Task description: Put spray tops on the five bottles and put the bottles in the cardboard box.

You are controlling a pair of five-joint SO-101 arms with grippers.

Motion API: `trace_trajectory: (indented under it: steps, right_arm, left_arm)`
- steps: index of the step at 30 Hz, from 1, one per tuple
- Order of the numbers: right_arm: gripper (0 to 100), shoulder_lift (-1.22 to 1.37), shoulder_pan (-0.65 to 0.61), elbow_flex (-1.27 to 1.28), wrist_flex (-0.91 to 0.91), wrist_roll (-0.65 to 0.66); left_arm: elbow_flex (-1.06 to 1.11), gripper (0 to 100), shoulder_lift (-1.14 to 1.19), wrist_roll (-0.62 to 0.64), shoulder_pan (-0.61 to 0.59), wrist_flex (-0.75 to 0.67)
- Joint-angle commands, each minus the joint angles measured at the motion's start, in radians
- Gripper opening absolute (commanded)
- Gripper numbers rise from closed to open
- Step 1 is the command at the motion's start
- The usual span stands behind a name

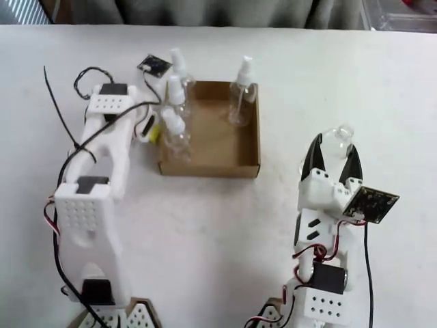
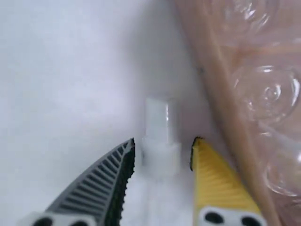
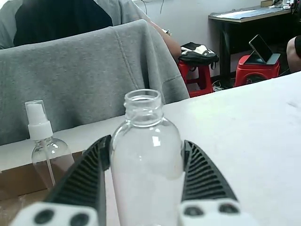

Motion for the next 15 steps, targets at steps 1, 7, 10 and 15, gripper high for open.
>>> trace_trajectory:
  steps: [1,7,10,15]
  right_arm:
    - [1.5,-0.012,0.007,0.009,0.002,-0.006]
    - [1.5,-0.013,0.008,0.009,0.002,-0.006]
    - [1.5,-0.013,0.008,0.009,0.002,-0.006]
    - [1.5,-0.013,0.007,0.009,0.002,-0.006]
  left_arm:
    - [-0.054,20,-0.005,-0.003,0.028,-0.008]
    - [-0.048,20,0.001,0.066,0.025,-0.051]
    - [-0.046,20,0.001,0.069,0.024,-0.044]
    - [-0.051,1,0.019,0.066,0.03,-0.043]
